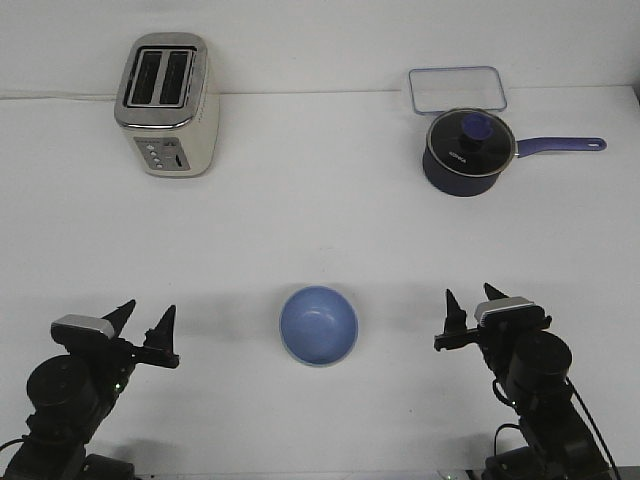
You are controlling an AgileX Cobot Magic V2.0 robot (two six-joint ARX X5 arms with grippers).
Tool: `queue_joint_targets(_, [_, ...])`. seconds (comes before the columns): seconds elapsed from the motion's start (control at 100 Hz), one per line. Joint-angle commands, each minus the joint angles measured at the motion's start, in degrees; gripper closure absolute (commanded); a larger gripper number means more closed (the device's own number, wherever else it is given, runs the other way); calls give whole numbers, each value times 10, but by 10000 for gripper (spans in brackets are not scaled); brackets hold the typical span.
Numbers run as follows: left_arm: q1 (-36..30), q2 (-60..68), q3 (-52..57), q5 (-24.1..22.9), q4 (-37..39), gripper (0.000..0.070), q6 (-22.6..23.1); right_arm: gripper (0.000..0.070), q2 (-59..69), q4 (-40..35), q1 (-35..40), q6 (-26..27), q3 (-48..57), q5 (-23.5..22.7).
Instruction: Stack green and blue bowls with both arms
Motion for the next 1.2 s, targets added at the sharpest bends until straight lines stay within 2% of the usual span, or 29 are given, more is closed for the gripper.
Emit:
queue_joint_targets(0.0, [0,2,8,-1,5,249,-3,246,2,6,2,6,2,0])
queue_joint_targets(0.02, [0,2,8,-1,5,265,-3,249,2,6,2,6,2,0])
queue_joint_targets(0.05, [0,2,8,-1,4,327,-3,257,2,6,2,6,2,0])
queue_joint_targets(0.11, [0,2,8,-1,5,540,-3,317,2,6,2,6,2,0])
queue_joint_targets(0.15, [0,2,8,-1,5,690,-3,391,2,6,2,6,2,0])
queue_joint_targets(0.16, [0,2,8,-1,5,700,-3,414,2,6,2,6,2,1])
queue_joint_targets(0.28, [0,2,8,-1,5,691,0,700,2,6,2,6,2,1])
queue_joint_targets(1.19, [0,0,8,-1,4,688,1,700,2,36,2,6,2,0])
